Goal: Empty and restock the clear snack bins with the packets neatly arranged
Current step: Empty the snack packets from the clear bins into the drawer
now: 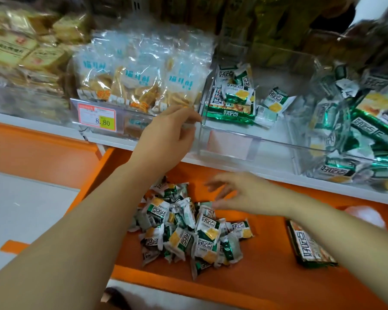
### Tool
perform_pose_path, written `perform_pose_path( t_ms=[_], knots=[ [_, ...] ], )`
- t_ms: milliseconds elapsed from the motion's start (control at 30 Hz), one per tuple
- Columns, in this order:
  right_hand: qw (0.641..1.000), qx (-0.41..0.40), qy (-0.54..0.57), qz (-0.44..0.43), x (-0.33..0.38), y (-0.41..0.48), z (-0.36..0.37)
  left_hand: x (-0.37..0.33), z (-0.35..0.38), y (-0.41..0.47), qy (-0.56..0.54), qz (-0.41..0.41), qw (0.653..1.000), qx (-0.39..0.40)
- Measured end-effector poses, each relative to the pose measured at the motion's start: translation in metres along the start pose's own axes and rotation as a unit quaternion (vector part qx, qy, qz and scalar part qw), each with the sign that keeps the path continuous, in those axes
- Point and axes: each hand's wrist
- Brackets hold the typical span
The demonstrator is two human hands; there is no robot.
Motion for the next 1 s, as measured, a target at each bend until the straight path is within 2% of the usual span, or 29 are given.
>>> perform_pose_path(
  t_ms=[100, 200, 267, 367, 600, 867, 1000],
  knots=[
    [0.993, -0.093, 0.039, -0.065, 0.028, -0.029, -0.044, -0.008, -0.002, 0.009, 0.003, 0.001, 0.999, -0.051],
    [0.976, -0.192, 0.06, -0.089, 0.032, -0.032, -0.087, -0.016, -0.005, 0.02, 0.001, -0.001, 0.996, -0.086],
    [0.969, -0.234, 0.025, -0.072, 0.022, -0.018, -0.111, -0.017, -0.007, 0.026, 0.008, -0.009, 0.996, -0.087],
    [0.962, -0.265, -0.066, -0.001, -0.001, 0.015, -0.141, -0.016, -0.005, 0.029, -0.001, -0.008, 0.997, -0.074],
    [0.954, -0.199, -0.198, 0.104, -0.022, 0.098, -0.185, -0.012, -0.014, 0.035, -0.067, -0.03, 0.995, -0.068],
    [0.965, -0.126, -0.148, 0.174, -0.007, 0.128, -0.224, -0.005, -0.006, 0.032, -0.062, -0.004, 0.995, -0.079],
    [0.954, -0.12, -0.201, 0.189, -0.005, 0.128, -0.228, -0.004, -0.005, 0.033, -0.067, 0.005, 0.994, -0.083]
  ],
)
Point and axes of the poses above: each hand's wrist, its own y-axis towards the middle knuckle, its own z-axis out of the palm, x = y × z, and after that the axes turned 8 degrees about x, right-handed
